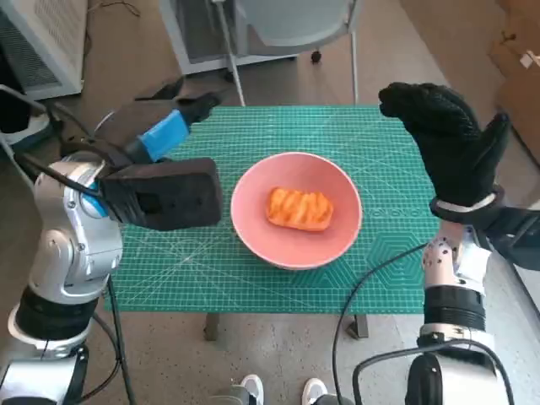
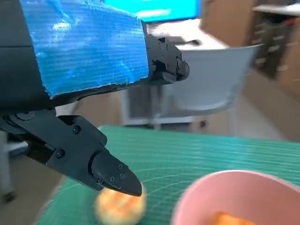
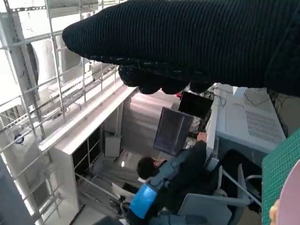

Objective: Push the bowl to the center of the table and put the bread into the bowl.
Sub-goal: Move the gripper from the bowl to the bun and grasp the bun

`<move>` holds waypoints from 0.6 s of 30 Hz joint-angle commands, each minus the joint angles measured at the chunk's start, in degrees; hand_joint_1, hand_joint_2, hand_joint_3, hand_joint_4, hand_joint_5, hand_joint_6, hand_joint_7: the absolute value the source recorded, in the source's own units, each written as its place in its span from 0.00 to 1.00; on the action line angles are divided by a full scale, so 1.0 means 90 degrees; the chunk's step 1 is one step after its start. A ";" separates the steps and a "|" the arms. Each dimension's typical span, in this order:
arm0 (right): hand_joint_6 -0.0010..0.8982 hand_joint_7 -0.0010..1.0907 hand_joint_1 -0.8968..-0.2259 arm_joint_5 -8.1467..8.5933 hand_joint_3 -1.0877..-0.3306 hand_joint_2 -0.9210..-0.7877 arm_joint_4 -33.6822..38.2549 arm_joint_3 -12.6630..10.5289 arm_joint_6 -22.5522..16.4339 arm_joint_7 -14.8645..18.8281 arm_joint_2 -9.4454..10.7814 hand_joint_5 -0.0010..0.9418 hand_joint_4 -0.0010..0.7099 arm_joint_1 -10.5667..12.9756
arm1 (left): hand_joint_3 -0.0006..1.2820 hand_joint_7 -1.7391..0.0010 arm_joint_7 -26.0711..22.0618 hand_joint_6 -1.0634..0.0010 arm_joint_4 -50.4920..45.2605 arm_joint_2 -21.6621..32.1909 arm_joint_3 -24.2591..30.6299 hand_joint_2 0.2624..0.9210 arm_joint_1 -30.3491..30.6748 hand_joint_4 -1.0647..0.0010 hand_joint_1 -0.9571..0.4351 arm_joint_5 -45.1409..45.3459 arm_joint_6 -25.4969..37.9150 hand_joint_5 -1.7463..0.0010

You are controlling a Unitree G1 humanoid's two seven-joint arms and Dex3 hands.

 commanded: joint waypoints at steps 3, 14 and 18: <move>0.41 0.00 0.37 0.0005 0.53 0.00 0.0177 -0.0009 0.0004 0.0048 0.0008 0.00 0.39 0.0000 | 0.00 1.00 -0.0040 0.85 0.0344 0.0063 -0.0072 0.63 0.0102 1.00 0.64 -0.0025 0.0124 1.00; 0.41 0.00 0.36 -0.0011 0.54 0.00 0.0321 -0.0001 -0.0047 0.0143 -0.0013 0.00 0.39 -0.0079 | 0.00 1.00 0.0082 0.86 0.1199 -0.0120 -0.0324 0.63 -0.0011 1.00 0.64 -0.0096 0.0043 1.00; 0.40 0.00 0.38 -0.0027 0.54 0.00 0.0380 0.0000 -0.0070 0.0167 -0.0029 0.00 0.39 -0.0108 | 0.00 1.00 0.0197 0.86 0.1593 -0.0243 -0.0469 0.63 -0.0100 1.00 0.63 -0.0094 -0.0049 1.00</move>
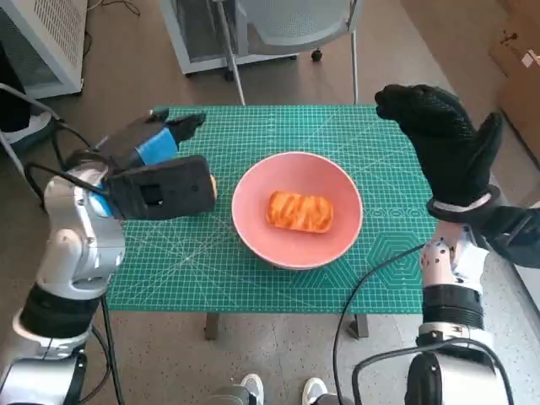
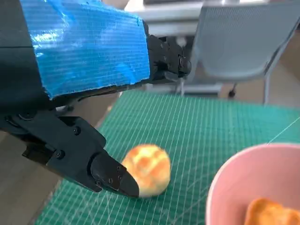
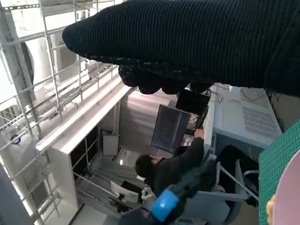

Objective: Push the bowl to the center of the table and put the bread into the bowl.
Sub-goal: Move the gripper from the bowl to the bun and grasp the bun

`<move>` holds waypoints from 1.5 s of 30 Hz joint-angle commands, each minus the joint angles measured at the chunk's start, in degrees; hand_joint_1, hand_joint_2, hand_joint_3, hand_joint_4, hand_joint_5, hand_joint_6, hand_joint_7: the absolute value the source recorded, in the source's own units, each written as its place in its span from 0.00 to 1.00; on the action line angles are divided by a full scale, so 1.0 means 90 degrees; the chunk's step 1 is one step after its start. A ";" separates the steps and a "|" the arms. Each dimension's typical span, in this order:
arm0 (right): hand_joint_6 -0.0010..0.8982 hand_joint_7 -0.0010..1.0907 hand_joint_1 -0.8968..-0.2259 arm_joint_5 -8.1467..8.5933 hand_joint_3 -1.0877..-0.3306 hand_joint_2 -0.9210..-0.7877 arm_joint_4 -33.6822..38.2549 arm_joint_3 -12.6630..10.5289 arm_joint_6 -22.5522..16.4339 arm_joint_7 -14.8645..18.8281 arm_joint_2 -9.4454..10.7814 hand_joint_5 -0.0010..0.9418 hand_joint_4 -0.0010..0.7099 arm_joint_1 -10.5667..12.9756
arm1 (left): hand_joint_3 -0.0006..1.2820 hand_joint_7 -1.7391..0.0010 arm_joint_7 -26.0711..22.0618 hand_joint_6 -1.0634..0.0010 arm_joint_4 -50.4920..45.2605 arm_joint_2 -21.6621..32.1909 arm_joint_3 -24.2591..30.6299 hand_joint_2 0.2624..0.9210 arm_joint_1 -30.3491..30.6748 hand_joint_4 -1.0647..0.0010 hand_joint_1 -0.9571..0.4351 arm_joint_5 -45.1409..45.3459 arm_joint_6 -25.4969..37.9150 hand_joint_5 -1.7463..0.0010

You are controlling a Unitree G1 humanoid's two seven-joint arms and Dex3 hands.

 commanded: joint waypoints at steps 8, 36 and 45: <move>0.39 0.00 0.39 -0.0007 0.54 0.00 0.0165 0.0001 0.0042 0.0138 -0.0058 0.00 0.38 -0.0031 | 0.00 1.00 0.0444 0.85 0.1484 -0.0485 -0.0532 0.63 -0.0504 1.00 0.63 0.0032 -0.0313 1.00; 0.39 0.00 0.40 -0.0025 0.53 0.00 0.0077 -0.0047 0.0117 0.0139 -0.0205 0.00 0.37 0.0036 | 0.00 1.00 0.2041 0.84 0.6714 -0.1813 -0.1529 0.62 -0.2299 1.00 0.62 0.0101 -0.1318 1.00; 0.38 0.00 0.41 -0.0036 0.53 0.00 -0.0007 -0.0044 0.0104 0.0104 -0.0207 0.00 0.37 0.0075 | 0.03 0.98 0.2621 0.77 0.7564 -0.1948 -0.1627 0.71 -0.2467 0.73 0.69 0.0065 -0.1480 0.91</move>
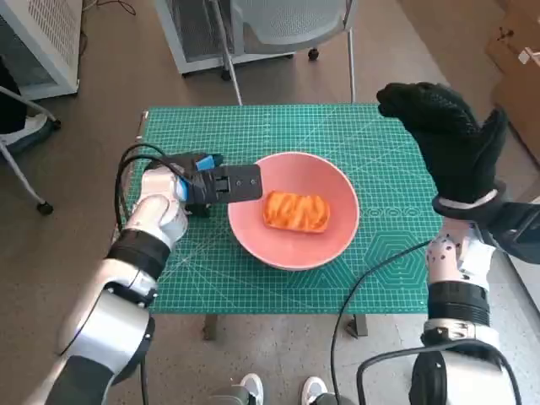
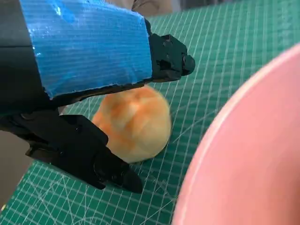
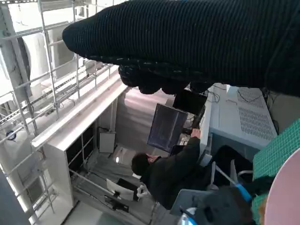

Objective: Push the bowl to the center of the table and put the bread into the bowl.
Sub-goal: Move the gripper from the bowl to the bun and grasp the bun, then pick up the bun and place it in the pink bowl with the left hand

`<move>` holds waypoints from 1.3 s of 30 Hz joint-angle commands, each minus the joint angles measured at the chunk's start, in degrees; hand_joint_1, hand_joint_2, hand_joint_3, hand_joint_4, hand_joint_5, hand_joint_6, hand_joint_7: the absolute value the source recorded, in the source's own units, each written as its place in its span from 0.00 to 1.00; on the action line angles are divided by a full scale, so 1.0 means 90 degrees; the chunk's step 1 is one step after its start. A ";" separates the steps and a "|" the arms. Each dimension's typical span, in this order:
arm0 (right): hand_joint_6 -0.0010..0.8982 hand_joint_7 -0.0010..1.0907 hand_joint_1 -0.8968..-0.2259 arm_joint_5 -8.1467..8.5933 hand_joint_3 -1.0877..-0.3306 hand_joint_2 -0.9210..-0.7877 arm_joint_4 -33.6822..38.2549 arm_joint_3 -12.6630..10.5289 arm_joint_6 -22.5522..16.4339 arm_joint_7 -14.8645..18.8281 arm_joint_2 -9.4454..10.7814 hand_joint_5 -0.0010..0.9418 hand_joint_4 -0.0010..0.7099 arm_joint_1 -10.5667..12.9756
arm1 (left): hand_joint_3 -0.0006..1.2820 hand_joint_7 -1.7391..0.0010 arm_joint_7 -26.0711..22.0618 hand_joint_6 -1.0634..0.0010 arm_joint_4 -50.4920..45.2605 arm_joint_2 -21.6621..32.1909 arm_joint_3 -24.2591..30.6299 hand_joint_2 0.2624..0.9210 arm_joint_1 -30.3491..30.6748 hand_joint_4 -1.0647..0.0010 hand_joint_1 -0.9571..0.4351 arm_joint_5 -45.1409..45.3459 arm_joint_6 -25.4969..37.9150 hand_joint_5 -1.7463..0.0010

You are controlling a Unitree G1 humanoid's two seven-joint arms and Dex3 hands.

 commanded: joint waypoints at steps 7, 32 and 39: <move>0.39 0.00 0.41 -0.0019 0.53 0.00 -0.0088 -0.0004 0.0078 -0.0031 -0.0047 0.00 0.37 0.0183 | 0.66 0.96 0.0957 0.56 0.0535 -0.0041 -0.0142 0.31 -0.0082 0.35 0.98 0.0060 0.0076 0.24; 0.39 0.00 0.36 0.0055 0.54 0.00 -0.0110 0.0010 0.0209 0.0073 0.0028 0.00 0.38 0.0187 | 0.69 0.99 0.1442 0.55 0.0523 0.0255 -0.0355 0.44 -0.0093 0.48 0.98 0.0110 -0.0031 0.10; 0.40 0.00 0.36 0.0090 0.55 0.00 -0.0131 0.0003 0.0233 0.0113 0.0030 0.01 0.39 0.0195 | 0.69 0.96 0.1483 0.46 0.0038 0.0380 -0.0261 0.43 -0.0155 0.48 0.98 0.0074 -0.0033 0.10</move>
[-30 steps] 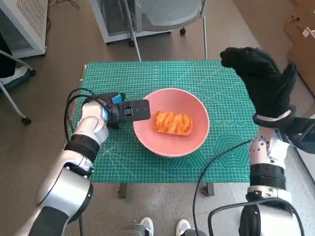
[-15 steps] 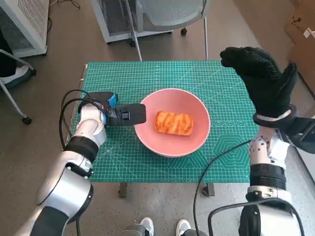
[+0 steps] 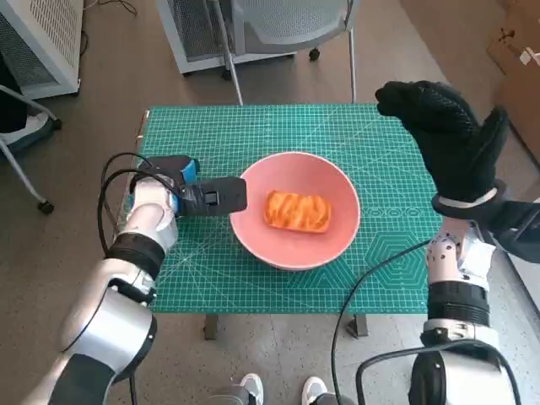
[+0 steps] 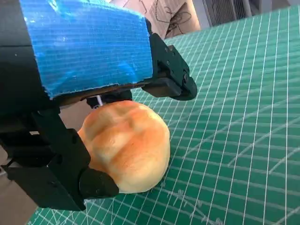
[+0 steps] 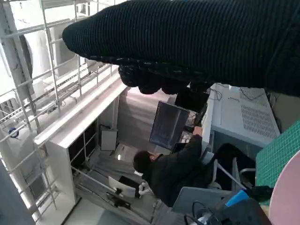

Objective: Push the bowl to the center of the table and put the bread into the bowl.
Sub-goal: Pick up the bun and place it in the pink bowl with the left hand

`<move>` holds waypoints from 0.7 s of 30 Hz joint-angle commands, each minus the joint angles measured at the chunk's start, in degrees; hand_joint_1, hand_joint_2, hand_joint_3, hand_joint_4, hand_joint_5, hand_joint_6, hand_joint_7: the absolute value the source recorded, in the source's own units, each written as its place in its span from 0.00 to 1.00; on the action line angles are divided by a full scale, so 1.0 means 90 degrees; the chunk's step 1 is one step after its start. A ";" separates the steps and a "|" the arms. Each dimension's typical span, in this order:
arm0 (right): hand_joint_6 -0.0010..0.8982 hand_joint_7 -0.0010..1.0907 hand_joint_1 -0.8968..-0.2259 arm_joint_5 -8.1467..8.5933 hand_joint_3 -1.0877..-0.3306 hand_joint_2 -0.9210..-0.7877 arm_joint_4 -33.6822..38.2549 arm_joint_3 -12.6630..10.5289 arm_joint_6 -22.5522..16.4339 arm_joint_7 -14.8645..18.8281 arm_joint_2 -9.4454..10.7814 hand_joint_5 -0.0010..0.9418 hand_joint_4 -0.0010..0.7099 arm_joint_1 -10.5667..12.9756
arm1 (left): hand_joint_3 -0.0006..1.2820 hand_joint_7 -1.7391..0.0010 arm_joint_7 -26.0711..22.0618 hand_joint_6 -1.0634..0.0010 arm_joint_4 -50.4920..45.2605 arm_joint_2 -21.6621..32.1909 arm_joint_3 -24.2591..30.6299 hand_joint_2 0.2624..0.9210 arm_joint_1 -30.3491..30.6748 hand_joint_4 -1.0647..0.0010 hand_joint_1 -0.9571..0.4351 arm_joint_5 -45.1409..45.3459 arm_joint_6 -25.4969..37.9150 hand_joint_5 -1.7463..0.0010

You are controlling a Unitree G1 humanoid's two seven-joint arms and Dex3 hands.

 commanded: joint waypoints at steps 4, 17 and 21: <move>0.40 0.00 0.36 0.0058 0.55 0.00 -0.0026 -0.0015 0.0094 0.0091 0.0010 0.00 0.39 0.0183 | 0.60 0.87 -0.0032 0.35 -0.1401 0.0374 0.0198 0.52 0.0004 0.47 0.97 -0.0084 0.0100 0.13; 0.40 0.00 0.35 0.0030 0.55 0.00 -0.0056 0.0009 0.0067 0.0054 0.0050 0.00 0.39 0.0195 | 0.45 0.44 -0.0472 0.32 -0.6217 0.1071 0.0909 0.58 0.1471 0.43 0.69 0.0044 0.0405 0.14; 0.40 0.00 0.35 0.0028 0.55 0.00 -0.0052 0.0014 0.0049 0.0065 0.0058 0.00 0.39 0.0196 | 0.35 0.43 -0.0529 0.32 -0.7200 0.1104 0.1038 0.64 0.1799 0.33 0.69 0.0098 0.0316 0.24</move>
